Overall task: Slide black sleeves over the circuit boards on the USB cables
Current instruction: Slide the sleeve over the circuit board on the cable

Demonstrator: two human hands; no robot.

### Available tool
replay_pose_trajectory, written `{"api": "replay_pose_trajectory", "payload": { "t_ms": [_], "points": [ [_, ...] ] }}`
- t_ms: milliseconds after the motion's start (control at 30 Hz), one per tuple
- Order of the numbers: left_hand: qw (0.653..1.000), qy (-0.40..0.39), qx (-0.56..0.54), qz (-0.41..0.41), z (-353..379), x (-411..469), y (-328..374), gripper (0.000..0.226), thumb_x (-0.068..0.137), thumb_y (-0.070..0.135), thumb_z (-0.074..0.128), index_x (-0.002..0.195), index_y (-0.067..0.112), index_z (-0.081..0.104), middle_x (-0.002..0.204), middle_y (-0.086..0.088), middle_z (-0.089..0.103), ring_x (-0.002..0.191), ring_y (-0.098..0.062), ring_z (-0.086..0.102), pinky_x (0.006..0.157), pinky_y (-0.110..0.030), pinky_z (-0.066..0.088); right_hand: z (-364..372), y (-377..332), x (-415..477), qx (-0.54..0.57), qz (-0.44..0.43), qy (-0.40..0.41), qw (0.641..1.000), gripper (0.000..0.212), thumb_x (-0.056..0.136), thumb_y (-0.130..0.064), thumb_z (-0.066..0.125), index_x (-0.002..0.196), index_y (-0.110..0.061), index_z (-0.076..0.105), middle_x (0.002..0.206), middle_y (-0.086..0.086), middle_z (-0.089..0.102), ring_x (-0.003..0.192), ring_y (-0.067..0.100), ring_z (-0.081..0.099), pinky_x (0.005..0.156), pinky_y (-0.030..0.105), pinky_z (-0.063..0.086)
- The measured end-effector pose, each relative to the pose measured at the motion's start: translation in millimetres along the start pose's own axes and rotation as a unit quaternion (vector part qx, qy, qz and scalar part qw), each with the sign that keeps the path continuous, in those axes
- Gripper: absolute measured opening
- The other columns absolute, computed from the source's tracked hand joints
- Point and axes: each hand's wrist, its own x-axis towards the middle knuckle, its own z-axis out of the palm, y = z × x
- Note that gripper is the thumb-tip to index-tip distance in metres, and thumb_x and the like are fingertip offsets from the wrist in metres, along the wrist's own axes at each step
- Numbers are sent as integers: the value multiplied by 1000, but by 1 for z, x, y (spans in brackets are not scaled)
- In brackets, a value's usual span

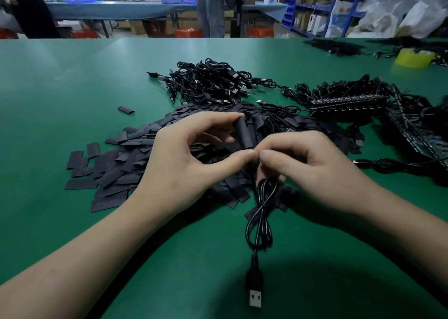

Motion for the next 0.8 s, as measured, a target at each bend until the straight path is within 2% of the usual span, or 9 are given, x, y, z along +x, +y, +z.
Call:
{"api": "replay_pose_trajectory", "payload": {
  "t_ms": [100, 167, 233, 267, 333, 400, 533, 667, 800],
  "points": [
    [999, 38, 26, 19, 0, 0, -3, 50, 78, 31, 87, 125, 22, 70, 99, 8, 73, 93, -15, 72, 87, -21, 55, 1, 0, 0, 45, 28, -51, 997, 16, 93, -35, 62, 89, -24, 73, 70, -7, 65, 60, 3, 57, 58, 18, 45],
    [999, 43, -21, -7, 2, 2, -5, 51, 76, 25, 90, 122, 19, 69, 97, -1, 73, 89, -14, 71, 86, -23, 56, 1, 0, 0, 48, 38, -57, 997, 13, 91, -38, 68, 91, -25, 74, 72, -3, 64, 62, 10, 56, 58, 23, 46],
    [984, 16, -163, -71, 5, 4, -4, 52, 72, 19, 89, 119, 13, 66, 97, -14, 73, 83, -15, 69, 83, -27, 57, 1, 0, 1, 37, 37, -56, 997, 9, 94, -31, 71, 88, -25, 74, 80, 6, 69, 67, 24, 58, 62, 35, 48],
    [970, 1, -222, -101, 5, 4, -3, 54, 70, 18, 88, 117, 11, 65, 94, -14, 73, 80, -16, 67, 82, -28, 57, 0, 1, 2, 37, 35, -55, 997, 12, 96, -24, 69, 86, -24, 75, 81, 8, 70, 67, 22, 59, 60, 32, 47],
    [950, -17, -278, -142, 5, 5, -4, 49, 70, 21, 86, 113, 12, 64, 81, -6, 71, 73, -14, 65, 77, -24, 58, -2, 1, 2, 52, 44, -56, 996, 18, 97, -17, 65, 81, -19, 74, 78, 4, 72, 63, 4, 57, 57, 15, 42],
    [941, -30, -302, -152, 4, 5, -3, 39, 73, 19, 84, 105, 14, 62, 76, -3, 72, 68, -13, 70, 69, -22, 57, -3, 2, 3, 76, 61, -58, 994, 19, 94, -20, 62, 79, -17, 72, 73, -2, 69, 62, -1, 55, 59, 9, 40],
    [933, -33, -324, -153, 2, 5, 0, 28, 77, 21, 75, 96, 18, 55, 78, -3, 75, 73, -16, 76, 64, -21, 58, -6, 4, 3, 84, 75, -56, 992, 17, 91, -34, 62, 82, -24, 73, 80, 6, 69, 74, 17, 58, 69, 31, 44],
    [922, 5, -350, -165, -2, 8, -1, 31, 78, 20, 73, 97, 16, 50, 85, -9, 75, 74, -17, 75, 61, -25, 58, -9, 3, 3, 121, 99, -85, 984, 20, 87, -40, 71, 102, -27, 72, 87, 1, 72, 80, 11, 62, 71, 22, 47],
    [914, 34, -364, -174, -4, 9, -2, 32, 79, 21, 71, 99, 17, 47, 93, -7, 78, 72, -14, 72, 59, -23, 56, -15, 3, 5, 124, 116, -80, 982, 26, 83, -37, 76, 103, -21, 72, 96, 25, 69, 81, 29, 58, 76, 45, 45]
  ]
}}
